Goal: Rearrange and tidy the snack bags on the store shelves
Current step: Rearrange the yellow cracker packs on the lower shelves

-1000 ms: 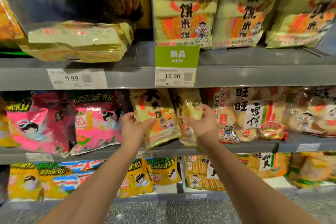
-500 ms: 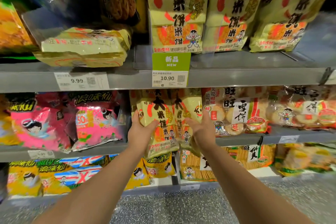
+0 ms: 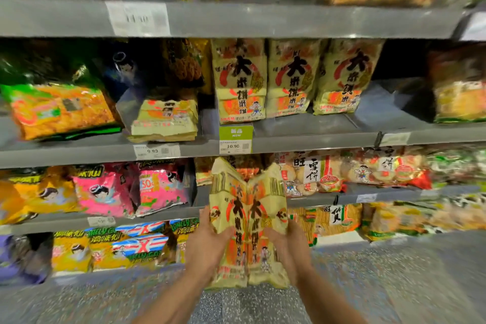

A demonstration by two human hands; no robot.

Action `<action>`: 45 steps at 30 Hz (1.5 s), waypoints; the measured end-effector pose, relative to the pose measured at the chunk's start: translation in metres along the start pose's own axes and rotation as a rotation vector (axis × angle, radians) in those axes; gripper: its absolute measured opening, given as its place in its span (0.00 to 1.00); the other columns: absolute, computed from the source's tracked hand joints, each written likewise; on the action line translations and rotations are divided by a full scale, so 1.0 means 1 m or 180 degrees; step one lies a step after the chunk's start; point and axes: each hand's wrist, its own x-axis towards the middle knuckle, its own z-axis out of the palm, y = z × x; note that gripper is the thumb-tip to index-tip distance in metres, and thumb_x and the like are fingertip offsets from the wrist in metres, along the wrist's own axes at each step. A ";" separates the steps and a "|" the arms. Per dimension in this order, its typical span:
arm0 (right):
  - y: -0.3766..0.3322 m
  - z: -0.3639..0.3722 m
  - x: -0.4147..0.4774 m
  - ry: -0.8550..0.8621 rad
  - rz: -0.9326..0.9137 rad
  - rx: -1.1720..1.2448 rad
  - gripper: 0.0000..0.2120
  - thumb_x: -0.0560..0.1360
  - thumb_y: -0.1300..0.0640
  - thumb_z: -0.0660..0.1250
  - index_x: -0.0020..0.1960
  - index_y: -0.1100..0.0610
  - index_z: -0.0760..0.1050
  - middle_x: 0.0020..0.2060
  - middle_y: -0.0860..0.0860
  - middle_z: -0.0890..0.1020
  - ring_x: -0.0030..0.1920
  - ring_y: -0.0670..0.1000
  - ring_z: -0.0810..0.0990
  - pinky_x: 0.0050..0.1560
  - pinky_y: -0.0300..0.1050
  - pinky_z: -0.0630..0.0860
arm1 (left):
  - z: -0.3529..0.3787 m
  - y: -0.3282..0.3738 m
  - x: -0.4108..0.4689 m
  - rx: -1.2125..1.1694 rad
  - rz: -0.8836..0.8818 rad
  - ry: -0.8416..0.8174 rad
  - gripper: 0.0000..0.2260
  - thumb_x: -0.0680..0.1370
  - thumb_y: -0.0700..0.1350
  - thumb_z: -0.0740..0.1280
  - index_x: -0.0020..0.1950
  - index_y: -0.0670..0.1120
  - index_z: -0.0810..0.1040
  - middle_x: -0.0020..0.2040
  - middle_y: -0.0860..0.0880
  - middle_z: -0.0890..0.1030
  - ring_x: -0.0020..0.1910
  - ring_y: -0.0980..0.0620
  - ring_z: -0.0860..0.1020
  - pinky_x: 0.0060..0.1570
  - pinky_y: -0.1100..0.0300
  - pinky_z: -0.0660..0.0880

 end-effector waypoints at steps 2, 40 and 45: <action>-0.008 -0.010 -0.019 0.0075 -0.0073 0.0102 0.14 0.69 0.52 0.71 0.54 0.50 0.75 0.44 0.45 0.84 0.47 0.49 0.82 0.46 0.48 0.78 | -0.013 0.017 -0.019 0.0202 0.0109 0.0050 0.34 0.71 0.59 0.68 0.73 0.55 0.57 0.37 0.55 0.80 0.31 0.58 0.74 0.28 0.62 0.68; -0.148 -0.251 0.074 -0.0422 -0.0572 0.1283 0.21 0.70 0.63 0.68 0.62 0.63 0.70 0.51 0.60 0.83 0.53 0.61 0.81 0.57 0.60 0.75 | -0.004 0.231 0.046 -0.2112 0.0142 -0.1366 0.38 0.65 0.42 0.74 0.72 0.46 0.61 0.56 0.46 0.80 0.50 0.46 0.81 0.45 0.51 0.79; -0.142 -0.255 0.102 -0.0561 -0.0383 0.1476 0.18 0.71 0.65 0.66 0.61 0.66 0.70 0.50 0.70 0.79 0.46 0.65 0.79 0.49 0.58 0.77 | 0.012 0.219 0.053 -0.2148 -0.0126 -0.1395 0.25 0.68 0.41 0.72 0.63 0.46 0.69 0.41 0.51 0.86 0.39 0.52 0.84 0.31 0.60 0.79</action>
